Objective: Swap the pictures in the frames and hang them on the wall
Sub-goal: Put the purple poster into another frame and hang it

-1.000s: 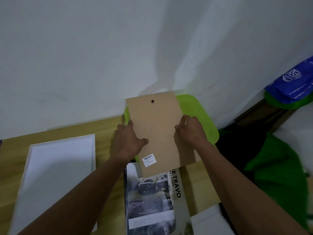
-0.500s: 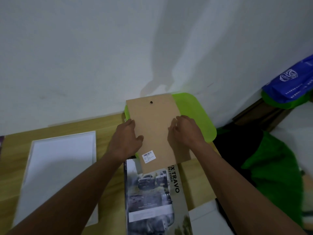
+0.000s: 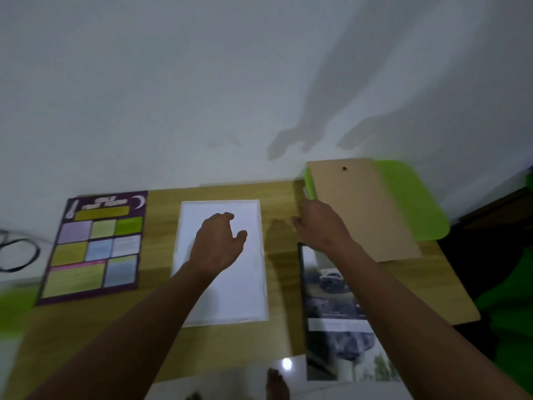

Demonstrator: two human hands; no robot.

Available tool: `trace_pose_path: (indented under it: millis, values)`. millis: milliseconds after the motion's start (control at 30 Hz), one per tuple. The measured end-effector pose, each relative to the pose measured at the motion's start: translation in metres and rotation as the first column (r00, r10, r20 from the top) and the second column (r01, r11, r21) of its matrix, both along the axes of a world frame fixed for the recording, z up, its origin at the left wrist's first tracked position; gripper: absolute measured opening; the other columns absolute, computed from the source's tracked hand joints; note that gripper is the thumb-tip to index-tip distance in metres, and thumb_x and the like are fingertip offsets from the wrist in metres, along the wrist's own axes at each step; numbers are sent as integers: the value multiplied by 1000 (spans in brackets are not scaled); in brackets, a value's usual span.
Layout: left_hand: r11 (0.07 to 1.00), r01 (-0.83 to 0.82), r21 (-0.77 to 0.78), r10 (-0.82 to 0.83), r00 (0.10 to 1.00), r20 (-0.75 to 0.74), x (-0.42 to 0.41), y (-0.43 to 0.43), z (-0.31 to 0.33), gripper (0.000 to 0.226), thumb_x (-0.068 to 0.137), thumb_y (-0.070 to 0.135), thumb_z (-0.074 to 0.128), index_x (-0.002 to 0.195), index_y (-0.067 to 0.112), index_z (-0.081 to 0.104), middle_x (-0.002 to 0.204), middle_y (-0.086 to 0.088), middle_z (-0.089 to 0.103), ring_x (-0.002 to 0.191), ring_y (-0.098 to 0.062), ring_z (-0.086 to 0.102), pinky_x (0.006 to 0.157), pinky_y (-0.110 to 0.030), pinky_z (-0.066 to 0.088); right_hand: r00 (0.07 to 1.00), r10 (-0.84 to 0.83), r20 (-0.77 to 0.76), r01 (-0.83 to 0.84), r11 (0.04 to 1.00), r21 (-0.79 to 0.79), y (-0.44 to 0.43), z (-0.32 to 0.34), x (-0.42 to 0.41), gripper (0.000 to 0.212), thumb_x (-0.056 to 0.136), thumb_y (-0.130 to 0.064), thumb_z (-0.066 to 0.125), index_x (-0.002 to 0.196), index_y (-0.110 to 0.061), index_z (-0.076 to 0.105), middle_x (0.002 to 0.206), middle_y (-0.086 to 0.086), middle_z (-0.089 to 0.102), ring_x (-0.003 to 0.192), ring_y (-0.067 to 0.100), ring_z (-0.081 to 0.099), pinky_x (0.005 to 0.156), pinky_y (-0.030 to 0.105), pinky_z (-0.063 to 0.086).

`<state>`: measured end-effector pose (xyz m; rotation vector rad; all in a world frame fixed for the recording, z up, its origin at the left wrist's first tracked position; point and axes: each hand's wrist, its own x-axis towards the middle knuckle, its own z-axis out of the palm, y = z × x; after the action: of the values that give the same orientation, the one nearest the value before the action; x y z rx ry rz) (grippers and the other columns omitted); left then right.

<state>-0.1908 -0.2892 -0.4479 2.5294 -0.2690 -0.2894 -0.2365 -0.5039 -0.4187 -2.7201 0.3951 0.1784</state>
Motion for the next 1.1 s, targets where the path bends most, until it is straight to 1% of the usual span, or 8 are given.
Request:
trace_pose_path:
  millis: [133,233,367,567,667,867,1000,1100]
  values:
    - [996,-54,68,58,997,-45,-2,69,-24,57,87,36,64,137,11,50,137,-8,55,129,-24,48,106,-35,36,988,30,-149,-24,999,42,68,-35,-3,45,98,-37,52,132,-6,53,136,13,54,126,31,51,98,38,46]
    - [990,-61,124,73,992,-99,-6,108,-43,62,88,37,65,140,10,46,141,-8,51,132,-25,44,107,-34,35,970,26,-243,-15,999,47,105,-63,-10,43,99,-36,52,129,-6,52,134,13,50,125,32,50,97,39,45]
    - [989,-57,135,74,990,-122,-16,136,-66,49,77,39,76,114,10,63,114,-11,65,105,-29,60,88,-38,50,963,-48,-266,34,998,-57,137,-89,-23,46,97,-37,56,126,-3,51,131,13,41,120,32,47,88,42,48]
    - [990,-64,127,81,988,-131,-28,142,-87,42,79,30,77,110,6,62,110,-14,59,102,-29,54,83,-32,40,966,-155,-209,142,987,-77,151,-105,-27,67,93,-41,63,138,2,40,137,12,33,127,29,37,85,38,49]
    - [986,-101,136,120,982,-143,-31,140,-87,49,83,25,75,121,1,57,116,-16,57,107,-31,53,85,-33,41,966,-170,-194,170,985,-17,153,-109,-25,61,91,-39,66,133,0,45,136,12,34,127,29,36,89,37,47]
    - [976,-142,164,159,983,-93,-33,140,-87,50,78,28,79,119,4,61,112,-14,64,102,-31,59,83,-36,46,983,-177,-51,178,984,22,154,-115,-28,46,93,-28,63,135,-13,53,144,8,38,130,28,40,101,40,42]
    - [972,-168,166,185,979,-88,-34,136,-87,59,81,28,77,130,4,54,122,-15,61,114,-31,55,93,-37,45,955,-286,81,269,948,169,157,-115,-25,36,89,-18,68,122,-18,54,126,7,52,117,27,49,97,43,45]
    - [968,-196,158,213,973,-94,-36,137,-88,60,82,27,76,133,5,52,125,-14,59,118,-31,53,97,-39,44,934,-324,150,285,930,234,155,-110,-21,23,89,-11,65,108,-18,53,111,3,55,105,22,53,85,36,49]
